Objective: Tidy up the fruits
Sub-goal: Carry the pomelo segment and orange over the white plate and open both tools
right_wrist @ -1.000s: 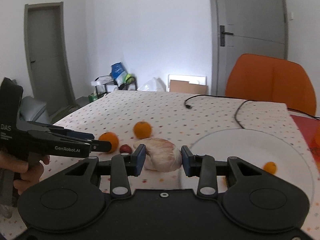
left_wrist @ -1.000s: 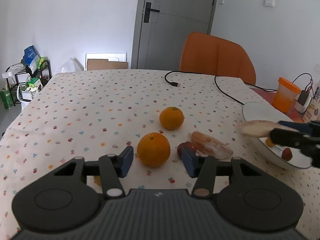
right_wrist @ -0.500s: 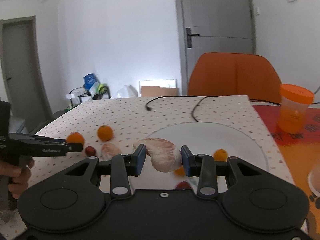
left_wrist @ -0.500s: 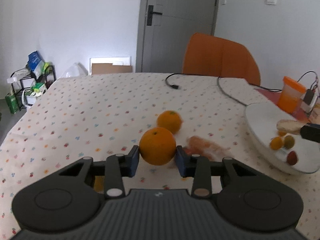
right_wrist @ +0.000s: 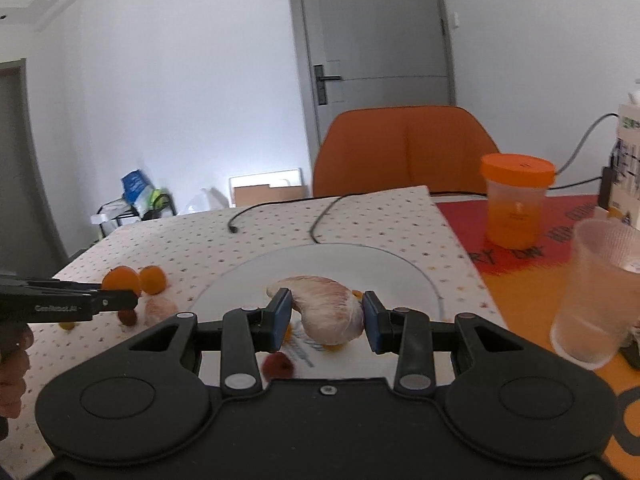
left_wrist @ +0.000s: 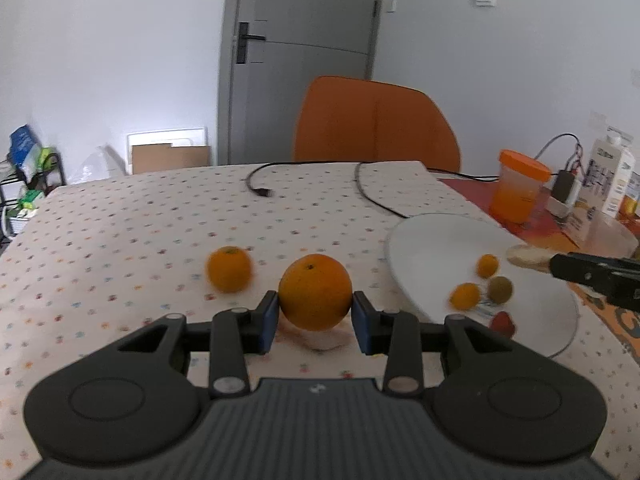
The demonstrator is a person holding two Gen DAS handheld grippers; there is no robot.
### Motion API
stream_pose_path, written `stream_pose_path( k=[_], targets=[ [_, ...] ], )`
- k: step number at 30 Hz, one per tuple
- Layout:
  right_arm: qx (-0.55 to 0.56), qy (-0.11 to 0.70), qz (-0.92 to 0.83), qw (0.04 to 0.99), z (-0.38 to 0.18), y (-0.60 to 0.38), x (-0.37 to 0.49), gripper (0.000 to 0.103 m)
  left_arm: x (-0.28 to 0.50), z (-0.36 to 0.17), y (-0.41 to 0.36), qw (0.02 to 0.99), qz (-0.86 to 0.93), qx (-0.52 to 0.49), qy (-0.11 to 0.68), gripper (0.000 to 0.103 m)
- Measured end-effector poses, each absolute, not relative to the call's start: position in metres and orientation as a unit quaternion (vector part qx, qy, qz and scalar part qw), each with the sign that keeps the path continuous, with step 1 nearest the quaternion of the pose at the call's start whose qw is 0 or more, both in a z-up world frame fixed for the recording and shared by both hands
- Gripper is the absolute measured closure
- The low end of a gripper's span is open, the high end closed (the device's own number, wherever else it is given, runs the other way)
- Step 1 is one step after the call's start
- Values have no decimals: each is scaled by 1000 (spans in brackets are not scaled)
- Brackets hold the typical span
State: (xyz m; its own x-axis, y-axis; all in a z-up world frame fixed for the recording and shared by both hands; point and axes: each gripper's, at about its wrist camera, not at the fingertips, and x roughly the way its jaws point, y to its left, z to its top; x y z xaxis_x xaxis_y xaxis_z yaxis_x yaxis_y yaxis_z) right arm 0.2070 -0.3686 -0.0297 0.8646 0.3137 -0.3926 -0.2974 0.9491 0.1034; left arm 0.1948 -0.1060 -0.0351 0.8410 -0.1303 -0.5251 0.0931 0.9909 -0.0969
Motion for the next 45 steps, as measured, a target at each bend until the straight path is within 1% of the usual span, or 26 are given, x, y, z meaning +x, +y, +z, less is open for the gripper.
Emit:
stream_pose_path(
  k=[13,22,27,32,33,36,38,39,40,45],
  targets=[
    [41,213,121,969,-45,-396,212,67,211,-32,-158,954,-110,-12,277,66],
    [39,210,104,971,-50,-394,216,67,220,-38,-183,948,-128,-3,290,65],
    [36,206,97,973,-49,-394,219,67,216,-34,-182,952,-121,-2,280,61],
    [44,206,84,974,-50,-396,222,66,211,-29,-171,956,-105,-10,275,45],
    [46,208,83,973,-50,-396,222,66,211,-29,-169,956,-103,-11,275,43],
    [56,212,104,970,-50,-394,220,61,207,-30,-162,956,-98,-13,278,39],
    [54,206,123,969,-47,-390,214,54,204,-31,-157,956,-93,-11,278,36],
    [48,200,127,970,-45,-387,211,48,203,-31,-154,956,-89,-11,278,34],
    [45,198,129,971,-43,-385,208,46,201,-30,-151,957,-85,-13,277,32],
    [44,207,148,966,-41,-377,199,46,193,-29,-135,960,-65,-21,273,28]
  ],
)
